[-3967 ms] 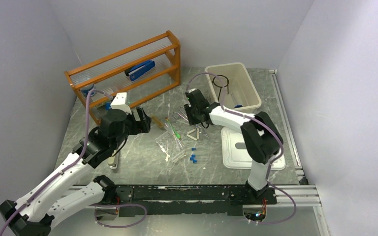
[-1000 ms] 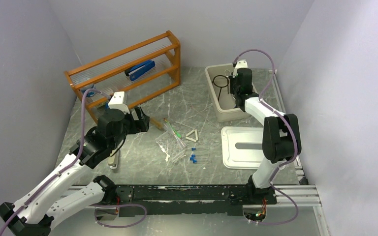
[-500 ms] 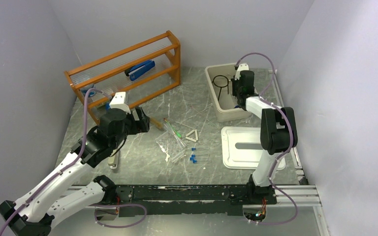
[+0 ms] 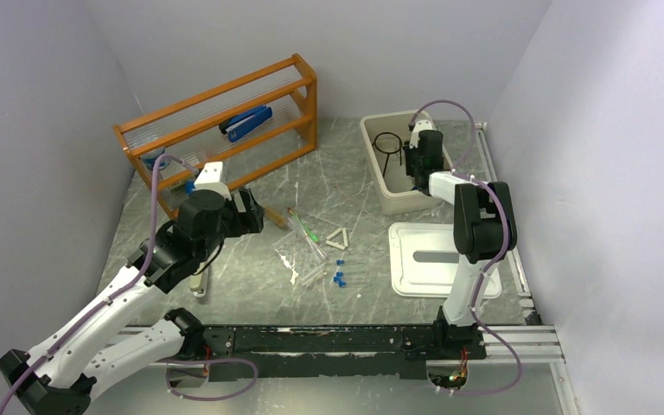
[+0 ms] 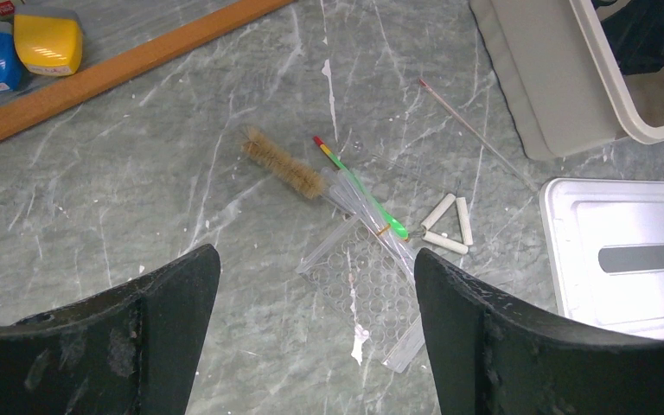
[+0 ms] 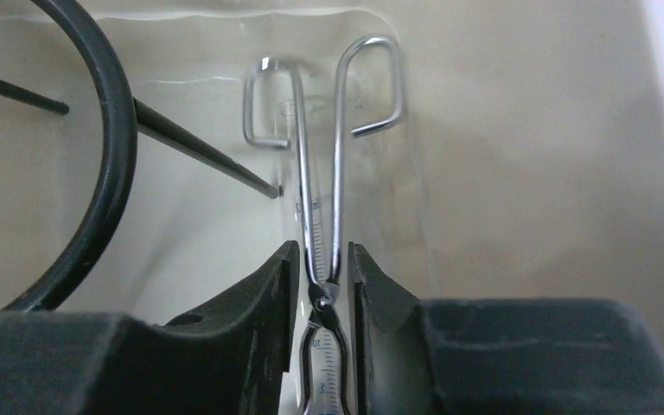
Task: Organize the chemistry lab equipment
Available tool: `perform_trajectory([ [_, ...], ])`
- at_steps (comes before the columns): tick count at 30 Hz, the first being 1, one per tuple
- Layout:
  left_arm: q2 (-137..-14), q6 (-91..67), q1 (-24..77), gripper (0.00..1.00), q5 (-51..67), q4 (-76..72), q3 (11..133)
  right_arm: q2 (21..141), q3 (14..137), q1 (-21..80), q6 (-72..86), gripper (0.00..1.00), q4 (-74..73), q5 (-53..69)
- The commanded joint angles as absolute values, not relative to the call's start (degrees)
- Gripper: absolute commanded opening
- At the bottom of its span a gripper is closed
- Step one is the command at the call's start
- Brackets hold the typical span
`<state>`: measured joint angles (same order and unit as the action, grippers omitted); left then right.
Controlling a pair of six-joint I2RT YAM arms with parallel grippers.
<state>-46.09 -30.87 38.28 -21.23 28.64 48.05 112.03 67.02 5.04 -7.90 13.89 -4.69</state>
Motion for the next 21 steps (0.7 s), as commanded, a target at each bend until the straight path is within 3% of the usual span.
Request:
perform_trajectory([
  [1, -46.54, -30.77, 37.96, 0.87, -20.88, 28.55, 49.88, 108.96, 67.48, 4.49, -6.55, 0.32, 15.46, -5.25],
  [14, -46.51, -27.76, 37.97, 0.87, -22.00, 27.49, 50.45, 92.49, 65.87, 5.50, 1.66, 0.39, 5.64, -4.38],
  [21, -45.01, -25.75, 37.97, 0.87, -23.62, 25.96, 49.34, 80.93, 63.17, 16.95, 1.76, 0.43, -1.02, -8.07],
])
